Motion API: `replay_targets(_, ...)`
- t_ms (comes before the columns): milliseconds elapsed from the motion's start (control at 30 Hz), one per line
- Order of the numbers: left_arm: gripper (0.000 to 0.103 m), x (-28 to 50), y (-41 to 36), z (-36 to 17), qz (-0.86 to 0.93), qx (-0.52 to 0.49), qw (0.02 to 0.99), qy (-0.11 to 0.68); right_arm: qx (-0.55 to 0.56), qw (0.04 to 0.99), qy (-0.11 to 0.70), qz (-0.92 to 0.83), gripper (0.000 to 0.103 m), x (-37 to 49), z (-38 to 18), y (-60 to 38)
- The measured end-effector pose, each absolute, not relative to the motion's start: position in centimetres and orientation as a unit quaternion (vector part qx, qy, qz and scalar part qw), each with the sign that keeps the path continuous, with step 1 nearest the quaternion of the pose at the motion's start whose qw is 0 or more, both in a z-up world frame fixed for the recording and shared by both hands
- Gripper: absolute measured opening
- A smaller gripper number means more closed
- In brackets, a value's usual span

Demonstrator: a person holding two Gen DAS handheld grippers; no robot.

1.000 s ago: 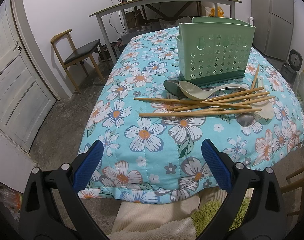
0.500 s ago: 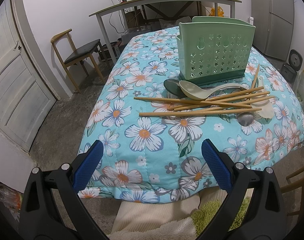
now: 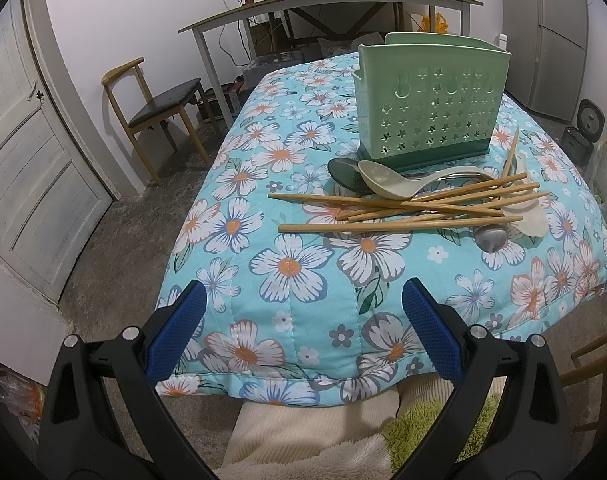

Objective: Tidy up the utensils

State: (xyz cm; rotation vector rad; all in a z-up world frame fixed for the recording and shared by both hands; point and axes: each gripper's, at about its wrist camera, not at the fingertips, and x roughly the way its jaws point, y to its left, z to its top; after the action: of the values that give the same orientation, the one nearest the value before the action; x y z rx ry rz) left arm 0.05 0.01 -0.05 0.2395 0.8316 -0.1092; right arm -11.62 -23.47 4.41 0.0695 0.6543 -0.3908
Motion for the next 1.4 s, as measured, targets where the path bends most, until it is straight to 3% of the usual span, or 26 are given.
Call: replay_targets(1400,0.095,1.6,0.5,-0.3,-0.060,0.100,0.905,0.409,0.054,0.928,0.327,-0.168,0.097,-9.8,3.8,-22.8)
